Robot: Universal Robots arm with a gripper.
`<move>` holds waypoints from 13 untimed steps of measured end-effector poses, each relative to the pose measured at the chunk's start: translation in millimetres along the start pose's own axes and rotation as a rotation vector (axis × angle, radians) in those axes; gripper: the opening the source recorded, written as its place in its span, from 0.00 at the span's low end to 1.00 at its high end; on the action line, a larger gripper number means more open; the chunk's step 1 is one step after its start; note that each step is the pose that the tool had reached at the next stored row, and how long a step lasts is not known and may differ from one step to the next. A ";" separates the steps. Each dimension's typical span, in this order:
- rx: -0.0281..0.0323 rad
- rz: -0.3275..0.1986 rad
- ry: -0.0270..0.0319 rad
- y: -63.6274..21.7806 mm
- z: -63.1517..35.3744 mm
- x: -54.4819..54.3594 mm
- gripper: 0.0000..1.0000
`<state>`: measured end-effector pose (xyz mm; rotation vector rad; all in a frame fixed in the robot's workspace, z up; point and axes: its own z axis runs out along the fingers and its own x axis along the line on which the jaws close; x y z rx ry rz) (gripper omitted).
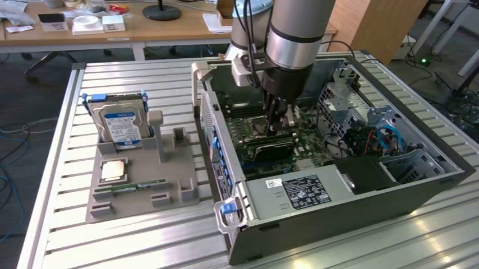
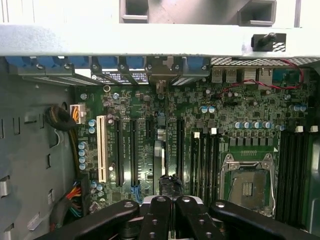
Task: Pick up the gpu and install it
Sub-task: 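Press down on the gpu until it lock into place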
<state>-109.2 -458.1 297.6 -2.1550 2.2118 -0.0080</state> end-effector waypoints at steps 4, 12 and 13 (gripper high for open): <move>0.0000 0.000 -0.0001 -0.1 2.7 -1.2 0.11; -0.0001 0.000 0.0000 0.5 14.2 -1.0 0.11; 0.0000 0.000 -0.0001 0.5 15.4 -1.0 0.11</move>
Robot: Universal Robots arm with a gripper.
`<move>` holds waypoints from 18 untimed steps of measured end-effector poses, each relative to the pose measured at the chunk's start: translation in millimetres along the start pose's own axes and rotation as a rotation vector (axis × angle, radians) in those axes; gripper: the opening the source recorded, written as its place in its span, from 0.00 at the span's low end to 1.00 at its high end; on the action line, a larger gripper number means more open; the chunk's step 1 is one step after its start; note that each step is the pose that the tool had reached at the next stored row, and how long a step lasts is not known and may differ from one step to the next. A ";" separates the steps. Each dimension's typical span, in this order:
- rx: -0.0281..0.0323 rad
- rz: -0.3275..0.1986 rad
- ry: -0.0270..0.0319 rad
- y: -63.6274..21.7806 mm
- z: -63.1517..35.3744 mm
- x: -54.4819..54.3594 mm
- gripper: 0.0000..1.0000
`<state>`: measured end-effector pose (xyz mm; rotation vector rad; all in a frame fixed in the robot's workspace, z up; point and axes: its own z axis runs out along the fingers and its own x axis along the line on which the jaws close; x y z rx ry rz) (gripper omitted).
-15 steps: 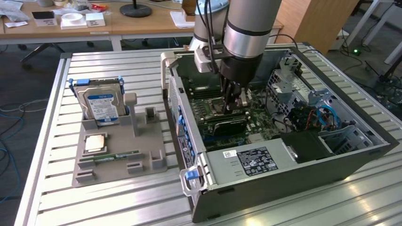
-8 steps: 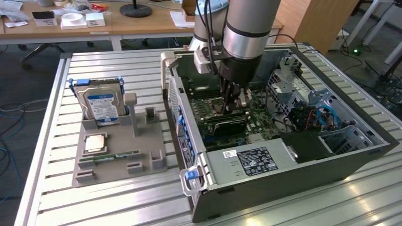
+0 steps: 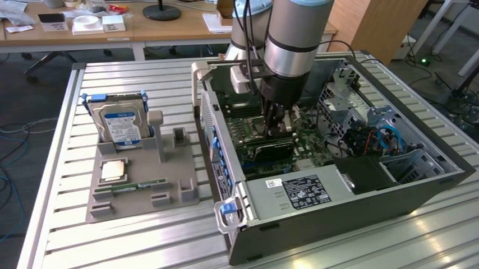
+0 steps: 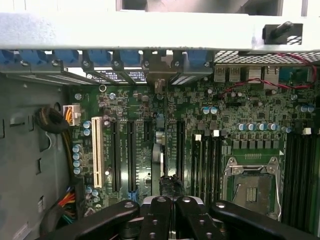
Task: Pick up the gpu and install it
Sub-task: 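Press down on the gpu until it lock into place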
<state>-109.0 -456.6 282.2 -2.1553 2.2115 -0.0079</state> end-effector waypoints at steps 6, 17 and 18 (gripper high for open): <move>-0.0001 0.000 0.0010 0.3 6.4 -0.5 0.11; 0.0000 0.000 0.0044 0.7 14.4 -3.5 0.11; 0.0001 0.000 0.0057 0.7 14.8 -3.5 0.11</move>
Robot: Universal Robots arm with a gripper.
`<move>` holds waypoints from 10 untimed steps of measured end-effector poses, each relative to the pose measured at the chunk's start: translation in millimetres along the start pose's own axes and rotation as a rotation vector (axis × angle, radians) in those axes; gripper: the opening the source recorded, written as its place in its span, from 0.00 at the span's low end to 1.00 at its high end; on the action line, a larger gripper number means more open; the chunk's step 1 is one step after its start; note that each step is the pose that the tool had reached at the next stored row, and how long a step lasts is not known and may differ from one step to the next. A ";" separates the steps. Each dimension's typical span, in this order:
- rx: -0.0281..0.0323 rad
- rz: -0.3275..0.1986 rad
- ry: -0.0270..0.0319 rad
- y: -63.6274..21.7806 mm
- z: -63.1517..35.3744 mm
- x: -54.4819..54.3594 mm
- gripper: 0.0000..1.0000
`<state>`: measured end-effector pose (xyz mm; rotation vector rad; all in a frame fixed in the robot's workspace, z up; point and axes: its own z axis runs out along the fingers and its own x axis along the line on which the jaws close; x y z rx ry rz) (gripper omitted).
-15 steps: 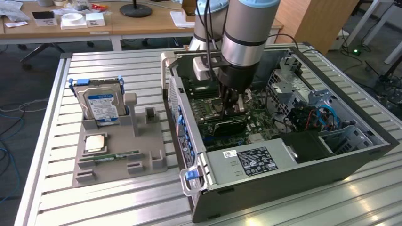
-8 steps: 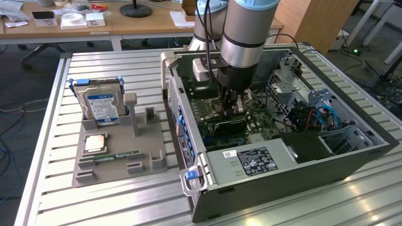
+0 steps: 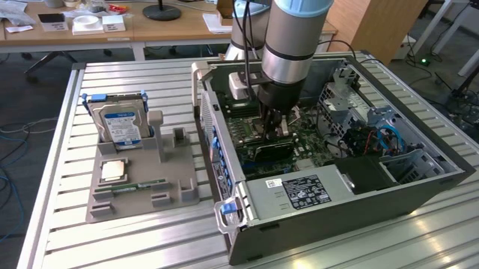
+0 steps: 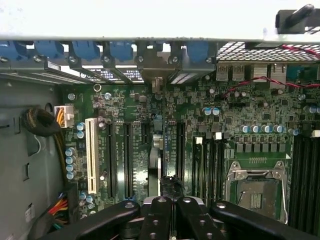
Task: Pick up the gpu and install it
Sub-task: 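Press down on the gpu until it lock into place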
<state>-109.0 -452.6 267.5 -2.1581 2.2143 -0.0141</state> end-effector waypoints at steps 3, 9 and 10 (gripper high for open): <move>0.0000 0.000 0.0031 -0.1 1.0 0.0 0.11; -0.0008 0.000 0.0068 0.2 9.3 0.3 0.11; -0.0011 0.000 0.0067 0.1 7.8 -0.2 0.11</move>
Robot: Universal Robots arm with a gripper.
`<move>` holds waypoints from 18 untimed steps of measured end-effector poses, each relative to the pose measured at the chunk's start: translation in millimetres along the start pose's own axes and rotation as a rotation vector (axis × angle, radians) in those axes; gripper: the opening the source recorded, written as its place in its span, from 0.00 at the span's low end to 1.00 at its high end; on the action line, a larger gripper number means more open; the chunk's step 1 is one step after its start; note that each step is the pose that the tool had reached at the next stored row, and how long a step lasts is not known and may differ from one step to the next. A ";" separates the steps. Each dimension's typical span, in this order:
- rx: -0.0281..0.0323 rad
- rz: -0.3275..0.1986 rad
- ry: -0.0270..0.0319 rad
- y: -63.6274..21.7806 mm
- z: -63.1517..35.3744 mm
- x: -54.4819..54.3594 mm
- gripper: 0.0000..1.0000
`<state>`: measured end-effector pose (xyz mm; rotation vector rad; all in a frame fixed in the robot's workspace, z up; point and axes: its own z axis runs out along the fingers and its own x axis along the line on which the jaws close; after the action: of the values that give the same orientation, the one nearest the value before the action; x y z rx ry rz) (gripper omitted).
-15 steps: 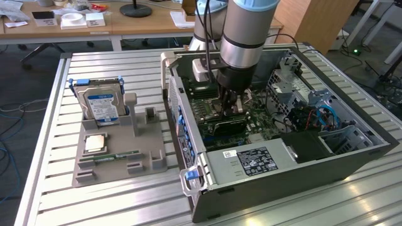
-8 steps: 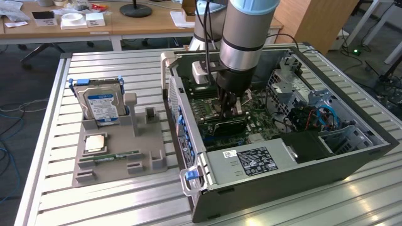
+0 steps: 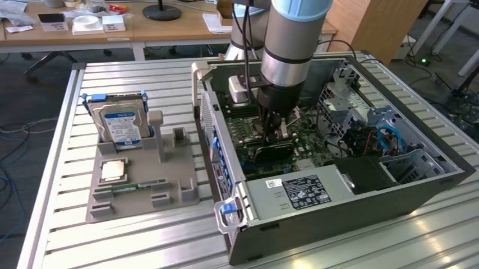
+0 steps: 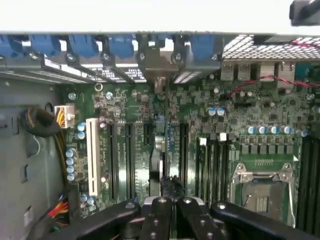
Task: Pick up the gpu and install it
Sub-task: 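Press down on the gpu until it lock into place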
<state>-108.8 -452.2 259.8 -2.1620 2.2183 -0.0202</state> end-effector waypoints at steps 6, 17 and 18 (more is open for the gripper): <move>0.0013 0.000 -0.0016 -0.8 -21.9 -0.1 0.11; 0.0011 0.000 -0.0013 -0.6 -16.9 3.4 0.11; 0.0013 0.000 -0.0018 -0.6 -15.9 3.4 0.11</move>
<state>-108.9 -455.9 275.6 -2.1603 2.2168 -0.0197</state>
